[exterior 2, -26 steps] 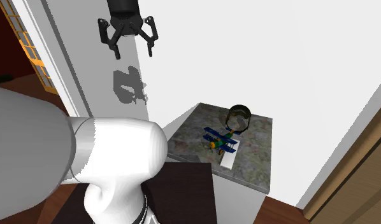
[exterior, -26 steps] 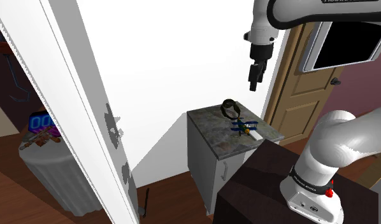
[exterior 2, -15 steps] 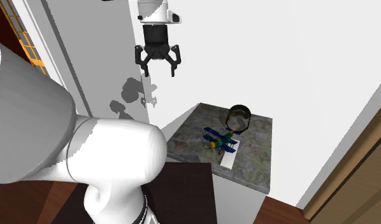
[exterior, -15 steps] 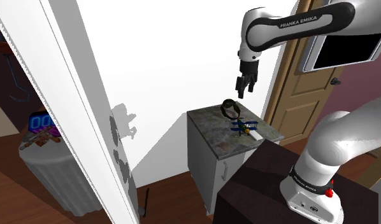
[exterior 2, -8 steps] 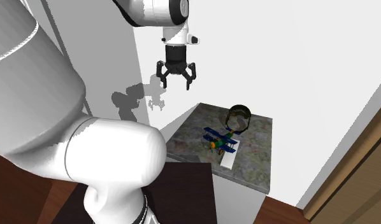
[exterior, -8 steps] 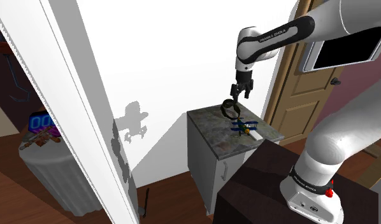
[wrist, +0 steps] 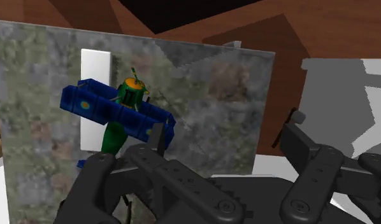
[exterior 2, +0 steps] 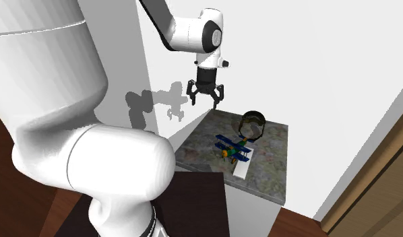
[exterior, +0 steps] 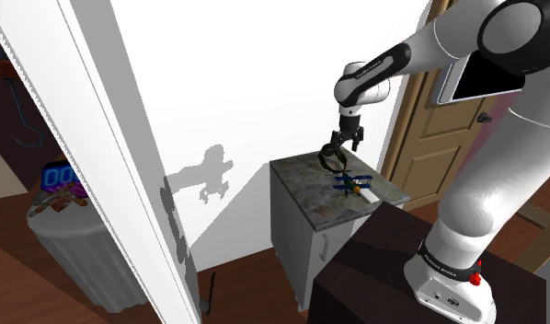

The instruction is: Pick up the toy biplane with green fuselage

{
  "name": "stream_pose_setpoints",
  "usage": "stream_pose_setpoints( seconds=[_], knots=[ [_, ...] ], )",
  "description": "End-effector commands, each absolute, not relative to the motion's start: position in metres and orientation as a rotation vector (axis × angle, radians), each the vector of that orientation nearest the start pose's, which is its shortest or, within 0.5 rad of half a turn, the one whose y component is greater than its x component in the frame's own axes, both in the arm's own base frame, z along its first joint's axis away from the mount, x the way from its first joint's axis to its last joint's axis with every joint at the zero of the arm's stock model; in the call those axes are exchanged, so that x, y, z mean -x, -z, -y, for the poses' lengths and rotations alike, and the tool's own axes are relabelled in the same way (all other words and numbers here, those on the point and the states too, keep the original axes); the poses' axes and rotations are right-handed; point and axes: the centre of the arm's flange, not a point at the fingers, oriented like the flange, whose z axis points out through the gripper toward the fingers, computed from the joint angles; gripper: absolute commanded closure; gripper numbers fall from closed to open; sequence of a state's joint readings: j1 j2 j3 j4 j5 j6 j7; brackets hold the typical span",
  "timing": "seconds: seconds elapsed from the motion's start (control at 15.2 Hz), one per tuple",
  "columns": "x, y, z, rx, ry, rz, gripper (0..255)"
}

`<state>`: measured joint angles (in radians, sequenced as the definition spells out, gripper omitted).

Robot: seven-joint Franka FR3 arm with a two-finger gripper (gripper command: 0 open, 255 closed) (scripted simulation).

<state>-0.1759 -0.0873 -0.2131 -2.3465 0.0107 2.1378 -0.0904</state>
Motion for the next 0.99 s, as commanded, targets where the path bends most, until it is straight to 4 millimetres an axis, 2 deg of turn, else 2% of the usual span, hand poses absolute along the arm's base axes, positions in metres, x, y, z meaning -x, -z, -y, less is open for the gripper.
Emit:
stream_pose_setpoints(
  seconds=[0.0,0.46,0.92],
  knots=[
    [-0.450,-0.334,0.198,3.027,-0.180,-0.528,0],
    [-0.468,-0.264,0.262,2.951,-0.198,-0.739,0],
    [-0.476,-0.192,0.326,2.861,-0.216,-0.942,0]
  ],
)
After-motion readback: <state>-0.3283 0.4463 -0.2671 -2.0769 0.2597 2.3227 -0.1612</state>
